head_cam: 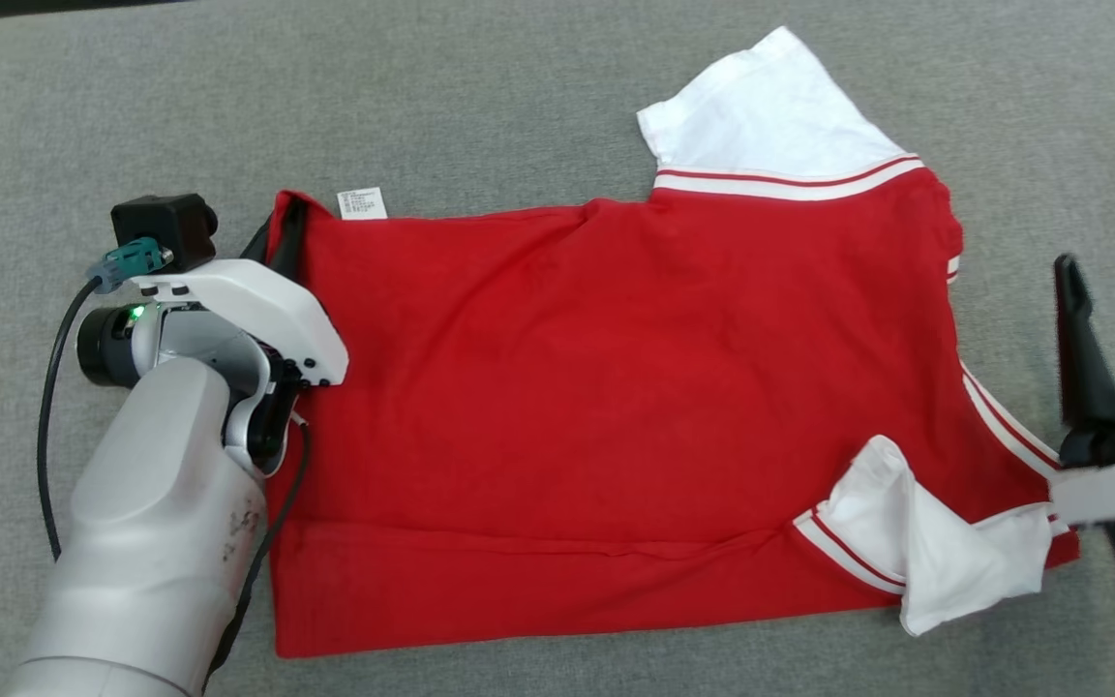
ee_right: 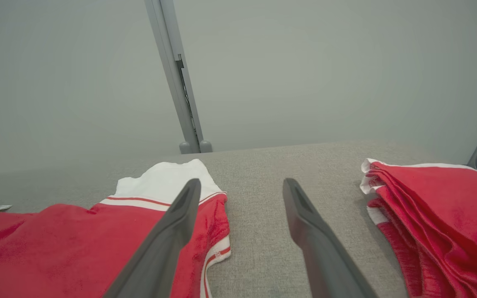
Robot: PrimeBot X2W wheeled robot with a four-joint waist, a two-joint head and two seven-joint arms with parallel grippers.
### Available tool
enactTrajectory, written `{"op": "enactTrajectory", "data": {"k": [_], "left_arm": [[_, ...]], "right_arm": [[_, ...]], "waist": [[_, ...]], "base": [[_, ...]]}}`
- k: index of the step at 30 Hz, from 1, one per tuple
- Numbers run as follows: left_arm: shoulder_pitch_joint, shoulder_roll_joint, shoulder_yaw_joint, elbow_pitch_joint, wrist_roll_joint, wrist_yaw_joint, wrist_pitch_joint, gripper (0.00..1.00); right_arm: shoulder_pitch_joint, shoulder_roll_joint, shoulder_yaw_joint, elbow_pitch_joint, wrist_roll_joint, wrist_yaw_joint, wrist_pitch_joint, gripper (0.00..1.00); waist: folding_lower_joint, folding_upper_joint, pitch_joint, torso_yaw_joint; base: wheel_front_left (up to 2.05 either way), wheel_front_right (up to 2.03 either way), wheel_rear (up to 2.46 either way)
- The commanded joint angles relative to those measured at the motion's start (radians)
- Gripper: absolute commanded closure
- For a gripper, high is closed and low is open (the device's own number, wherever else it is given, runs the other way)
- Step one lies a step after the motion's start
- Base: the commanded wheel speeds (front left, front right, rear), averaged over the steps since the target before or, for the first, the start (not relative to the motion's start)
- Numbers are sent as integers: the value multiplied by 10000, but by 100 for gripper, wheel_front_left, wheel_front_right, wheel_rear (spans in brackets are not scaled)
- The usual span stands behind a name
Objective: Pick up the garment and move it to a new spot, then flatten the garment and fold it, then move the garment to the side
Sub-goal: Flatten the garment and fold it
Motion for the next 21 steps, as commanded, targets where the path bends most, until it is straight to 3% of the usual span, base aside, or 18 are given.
{"op": "enactTrajectory", "data": {"k": [1, 5, 9, 14, 21], "left_arm": [[-251, -48, 8, 24, -71, -70, -154, 100], [-525, -321, -148, -58, -44, -140, -432, 100], [-968, -738, -455, -396, -207, -235, -786, 100], [-1314, -883, -896, -666, -476, -304, -1076, 100], [-1567, -899, -2405, -1266, -1810, 0, -1359, 100]], "right_arm": [[-446, -259, -65, 296, 149, 0, 23, 0], [-1503, -802, -13, 959, 524, 0, 110, 0], [-3281, -1636, 222, 1884, 1040, 2, 503, 0], [-4968, -2333, 795, 2842, 1399, 0, 1009, 0], [-7258, -2968, 2463, 4892, 1789, 0, 2363, 0]], "waist": [[0, 0, 102, 133], [0, 0, 457, 576], [0, 0, 1353, 1505], [0, 0, 1933, 2237], [0, 0, 2247, 2925]], "base": [[0, 0, 0], [0, 0, 0], [0, 0, 0], [0, 0, 0], [0, 0, 0]]}}
